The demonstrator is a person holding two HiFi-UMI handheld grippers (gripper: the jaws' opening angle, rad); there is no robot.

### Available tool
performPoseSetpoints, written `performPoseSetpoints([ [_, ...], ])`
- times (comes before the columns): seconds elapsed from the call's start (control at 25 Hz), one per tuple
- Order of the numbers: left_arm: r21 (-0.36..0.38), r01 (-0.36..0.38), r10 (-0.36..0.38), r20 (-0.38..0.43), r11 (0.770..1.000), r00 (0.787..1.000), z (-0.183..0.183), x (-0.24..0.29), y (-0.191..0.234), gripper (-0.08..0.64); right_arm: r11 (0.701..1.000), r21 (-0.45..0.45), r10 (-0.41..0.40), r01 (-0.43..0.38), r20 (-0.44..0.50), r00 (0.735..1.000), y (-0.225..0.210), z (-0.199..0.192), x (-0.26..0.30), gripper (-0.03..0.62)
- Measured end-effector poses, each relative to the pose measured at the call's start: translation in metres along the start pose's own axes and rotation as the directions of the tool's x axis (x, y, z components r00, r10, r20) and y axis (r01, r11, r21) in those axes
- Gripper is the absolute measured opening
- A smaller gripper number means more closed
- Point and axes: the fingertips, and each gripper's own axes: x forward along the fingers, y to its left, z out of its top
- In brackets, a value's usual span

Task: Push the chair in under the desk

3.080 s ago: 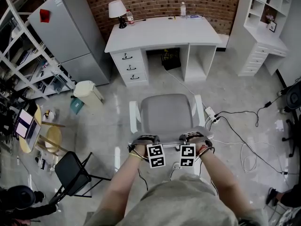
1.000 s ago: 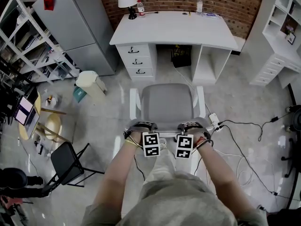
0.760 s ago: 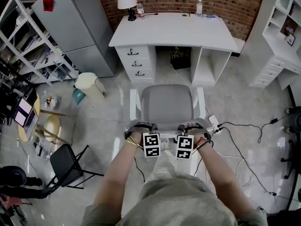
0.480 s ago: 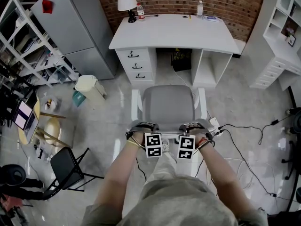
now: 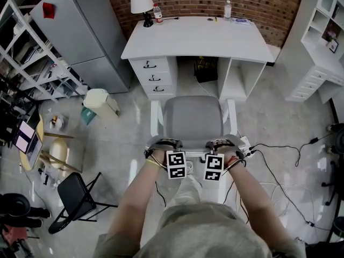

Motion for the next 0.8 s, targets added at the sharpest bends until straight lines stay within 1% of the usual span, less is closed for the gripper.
performPoseSetpoints([
  [0.8, 0.026, 0.013, -0.013, 0.018, 1.000, 1.000, -0.001, 0.031, 0.062, 0.012, 1.000, 0.022, -0.009, 0.009, -0.023, 1.000, -0.055, -0.022, 0.031, 0.009],
])
